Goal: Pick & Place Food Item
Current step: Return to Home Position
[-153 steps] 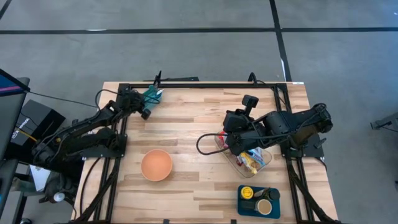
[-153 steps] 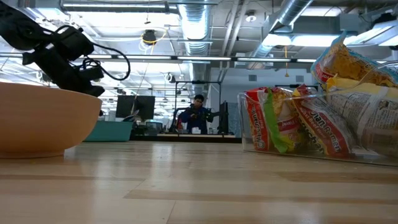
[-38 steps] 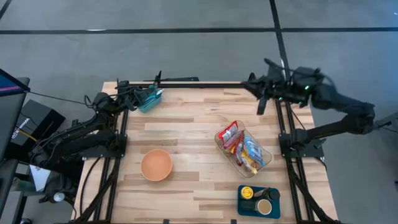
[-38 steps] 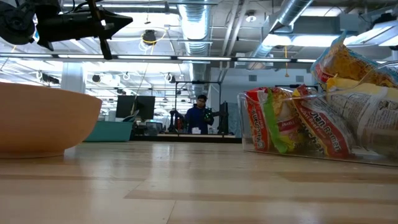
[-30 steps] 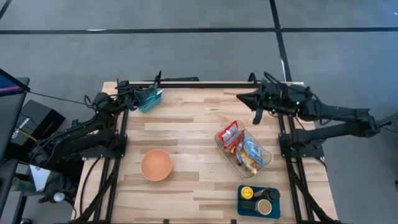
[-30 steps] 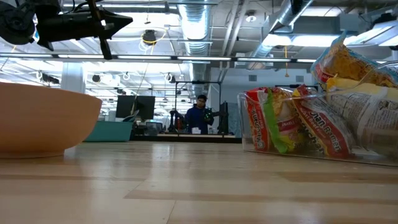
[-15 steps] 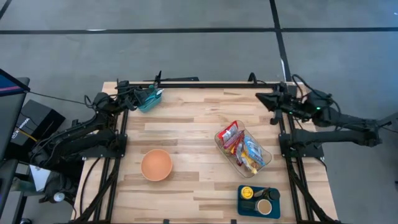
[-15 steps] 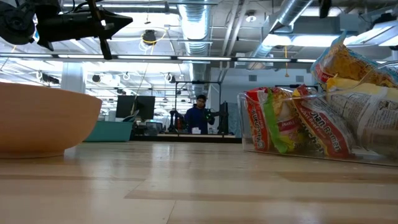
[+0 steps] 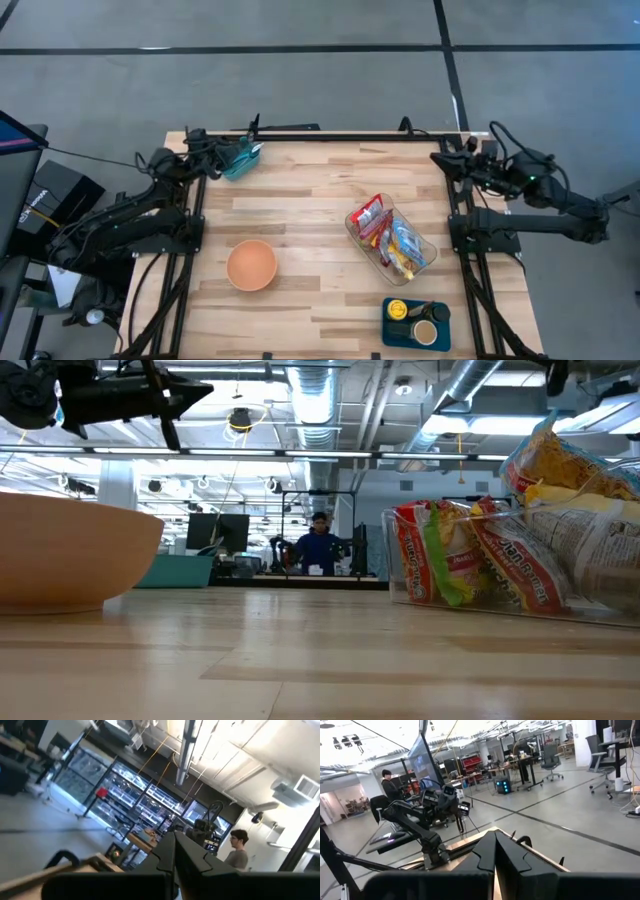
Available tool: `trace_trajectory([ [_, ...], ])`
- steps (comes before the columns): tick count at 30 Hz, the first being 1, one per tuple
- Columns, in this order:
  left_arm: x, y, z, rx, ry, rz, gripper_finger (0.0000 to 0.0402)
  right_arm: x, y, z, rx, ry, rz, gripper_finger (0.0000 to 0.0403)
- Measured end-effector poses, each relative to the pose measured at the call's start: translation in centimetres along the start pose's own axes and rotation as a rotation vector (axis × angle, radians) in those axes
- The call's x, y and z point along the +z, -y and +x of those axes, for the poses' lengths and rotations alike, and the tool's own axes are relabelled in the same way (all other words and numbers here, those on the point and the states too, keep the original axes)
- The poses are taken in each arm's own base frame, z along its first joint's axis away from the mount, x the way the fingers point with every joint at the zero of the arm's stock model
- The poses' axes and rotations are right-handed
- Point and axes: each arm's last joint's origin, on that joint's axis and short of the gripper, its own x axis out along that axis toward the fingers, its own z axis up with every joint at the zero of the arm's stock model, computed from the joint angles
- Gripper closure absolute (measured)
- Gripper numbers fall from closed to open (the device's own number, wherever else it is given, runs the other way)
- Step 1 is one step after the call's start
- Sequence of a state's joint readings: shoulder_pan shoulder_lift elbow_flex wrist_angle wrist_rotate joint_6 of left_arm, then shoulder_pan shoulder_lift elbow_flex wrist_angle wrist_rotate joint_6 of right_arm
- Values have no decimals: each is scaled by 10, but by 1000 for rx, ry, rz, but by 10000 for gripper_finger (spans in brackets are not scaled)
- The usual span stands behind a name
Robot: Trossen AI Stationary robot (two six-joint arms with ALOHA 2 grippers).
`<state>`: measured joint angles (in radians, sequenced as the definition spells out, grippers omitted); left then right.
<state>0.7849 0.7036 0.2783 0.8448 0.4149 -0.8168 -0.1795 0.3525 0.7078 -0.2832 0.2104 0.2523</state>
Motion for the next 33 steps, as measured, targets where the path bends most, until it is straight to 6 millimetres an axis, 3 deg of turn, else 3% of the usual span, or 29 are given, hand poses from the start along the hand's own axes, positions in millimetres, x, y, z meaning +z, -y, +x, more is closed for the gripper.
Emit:
trace_trajectory([
  [5, 12, 7, 9, 16, -13, 74, 401, 0, 0, 0, -1, 0, -40, 403],
  [12, 30, 15, 24, 197, -199, 132, 401, -5, 2, 2, -51, 21, -72, 403],
  [20, 48, 26, 26, 417, -270, 255, 401, -12, 4, 7, -75, 66, -114, 403],
  [26, 57, 38, 17, 495, -298, 312, 401, -13, 5, 9, -100, 87, -140, 403],
  [33, 63, 60, -11, 537, -260, 335, 401, -14, 5, 9, -103, 85, -159, 403],
])
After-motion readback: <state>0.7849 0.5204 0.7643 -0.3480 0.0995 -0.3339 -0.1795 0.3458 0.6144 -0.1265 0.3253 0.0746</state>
